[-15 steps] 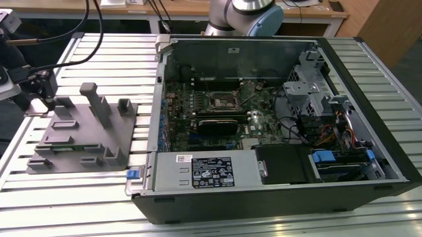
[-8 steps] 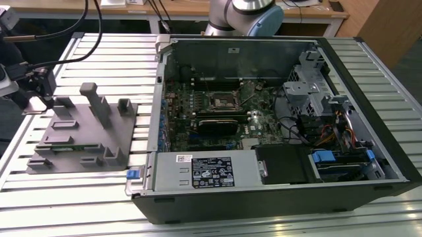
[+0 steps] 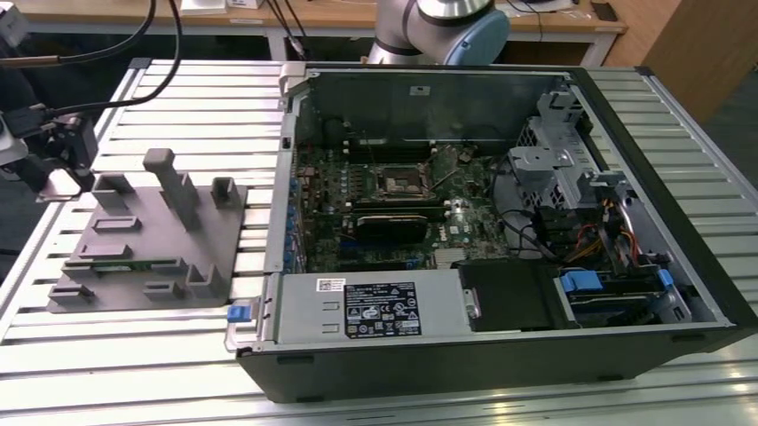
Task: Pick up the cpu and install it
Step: 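Pick up the cpu and move it towards the insertion slot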
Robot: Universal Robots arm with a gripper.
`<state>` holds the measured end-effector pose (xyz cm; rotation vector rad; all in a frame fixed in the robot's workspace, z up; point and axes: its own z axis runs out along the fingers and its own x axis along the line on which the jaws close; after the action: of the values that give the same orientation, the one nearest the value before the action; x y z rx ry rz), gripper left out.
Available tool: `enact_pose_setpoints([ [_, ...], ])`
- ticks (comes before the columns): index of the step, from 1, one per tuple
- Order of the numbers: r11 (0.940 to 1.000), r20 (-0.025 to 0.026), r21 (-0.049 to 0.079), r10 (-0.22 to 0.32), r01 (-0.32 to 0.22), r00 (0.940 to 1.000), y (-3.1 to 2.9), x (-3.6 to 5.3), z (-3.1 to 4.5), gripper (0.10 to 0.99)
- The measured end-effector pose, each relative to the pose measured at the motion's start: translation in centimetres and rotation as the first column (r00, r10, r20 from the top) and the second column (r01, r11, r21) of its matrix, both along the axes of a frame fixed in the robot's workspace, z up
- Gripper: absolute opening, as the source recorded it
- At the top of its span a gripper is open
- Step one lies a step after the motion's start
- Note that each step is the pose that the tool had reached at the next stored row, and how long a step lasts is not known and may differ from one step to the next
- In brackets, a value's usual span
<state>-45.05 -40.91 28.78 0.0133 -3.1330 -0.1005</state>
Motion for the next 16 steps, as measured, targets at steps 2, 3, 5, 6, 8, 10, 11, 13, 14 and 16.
enact_pose_setpoints([
  [2, 1.0, 0.0, 0.0, 0.0, 0.0, 1.0, 0.01, 0.0, 0.19, 0.541],
  [3, 1.0, -0.0001, 0.0, 0.0, 0.0, 1.0, 0.02, 0.0, 0.29, 0.541],
  [5, 1.0, 0.0, 0.0, 0.0, 0.0, 1.0, 0.07, 0.0, 0.51, 0.541],
  [6, 1.0, 0.0, 0.0, 0.0, 0.0, 1.0, 0.08, 0.0, 0.66, 0.541],
  [8, 1.0, 0.0, 0.0, 0.0, 0.0, 1.0, 0.09, 0.0, 0.98, 0.541],
  [10, 1.0, -0.0001, 0.0, 0.0, 0.0, 1.0, 0.11, 0.0, 1.34, 0.541],
  [11, 1.0, 0.0, 0.0, 0.0, 0.0, 1.0, 0.12, 0.0, 1.5, 0.541],
  [13, 1.0, 0.0, 0.0, 0.0, 0.0, 1.0, 0.13, 0.0, 1.78, 0.541],
  [14, 1.0, 0.0, 0.0, 0.0, 0.0, 1.0, 0.13, 0.0, 1.91, 0.541],
  [16, 1.0, -0.0001, 0.0, 0.0, 0.0, 1.0, 0.14, 0.0, 2.12, 0.541],
])
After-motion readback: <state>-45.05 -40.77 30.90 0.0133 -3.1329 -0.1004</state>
